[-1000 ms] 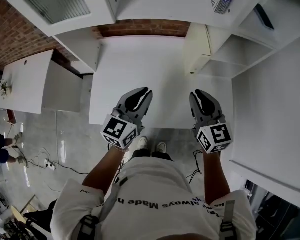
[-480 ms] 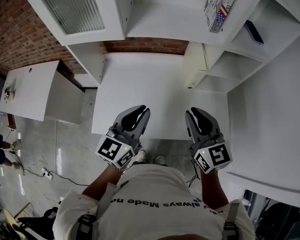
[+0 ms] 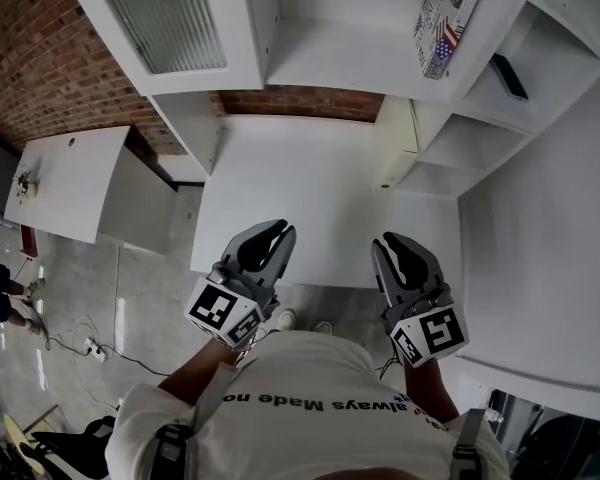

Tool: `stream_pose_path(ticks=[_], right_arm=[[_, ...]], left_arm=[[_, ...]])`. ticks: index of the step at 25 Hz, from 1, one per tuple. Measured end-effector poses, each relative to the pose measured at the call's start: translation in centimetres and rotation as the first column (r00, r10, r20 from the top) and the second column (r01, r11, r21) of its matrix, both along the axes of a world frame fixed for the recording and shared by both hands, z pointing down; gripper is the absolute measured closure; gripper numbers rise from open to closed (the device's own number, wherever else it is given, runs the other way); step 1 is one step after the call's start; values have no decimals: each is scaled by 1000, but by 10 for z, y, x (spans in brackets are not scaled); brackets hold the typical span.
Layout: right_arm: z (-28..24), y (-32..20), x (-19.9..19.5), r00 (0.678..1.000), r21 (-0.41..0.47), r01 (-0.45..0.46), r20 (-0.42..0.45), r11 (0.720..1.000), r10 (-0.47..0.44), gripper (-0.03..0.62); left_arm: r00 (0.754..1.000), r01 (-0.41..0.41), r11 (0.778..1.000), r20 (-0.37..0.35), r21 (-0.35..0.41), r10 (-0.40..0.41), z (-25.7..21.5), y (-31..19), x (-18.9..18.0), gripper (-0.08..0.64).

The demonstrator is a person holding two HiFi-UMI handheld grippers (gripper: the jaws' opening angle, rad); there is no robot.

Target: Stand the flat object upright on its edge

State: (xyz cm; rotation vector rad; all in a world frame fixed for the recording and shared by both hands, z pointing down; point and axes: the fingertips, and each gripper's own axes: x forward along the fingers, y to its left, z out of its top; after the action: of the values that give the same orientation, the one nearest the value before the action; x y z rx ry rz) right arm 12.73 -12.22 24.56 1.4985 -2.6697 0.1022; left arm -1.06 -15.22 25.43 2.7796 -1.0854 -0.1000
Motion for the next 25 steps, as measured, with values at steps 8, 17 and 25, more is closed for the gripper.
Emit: stream_pose_path(ticks=[8,17,25], right_arm=[[-5,0,-6,1000,17,-2,-14,1000,3,523],[-7,-4,-12,1000,15,-2,-7,1000,3,523],[-7,-6,-6,1000,18,-14,2,1000,14,523]], left_arm=[[1000,-5,1000,0,14,5,-1,3,-1,503],[1000,-2,1000,-23,22,3,-5,-4,-1,503],[1000,-3,1000,-22,22,4,-9,-12,-4,503]])
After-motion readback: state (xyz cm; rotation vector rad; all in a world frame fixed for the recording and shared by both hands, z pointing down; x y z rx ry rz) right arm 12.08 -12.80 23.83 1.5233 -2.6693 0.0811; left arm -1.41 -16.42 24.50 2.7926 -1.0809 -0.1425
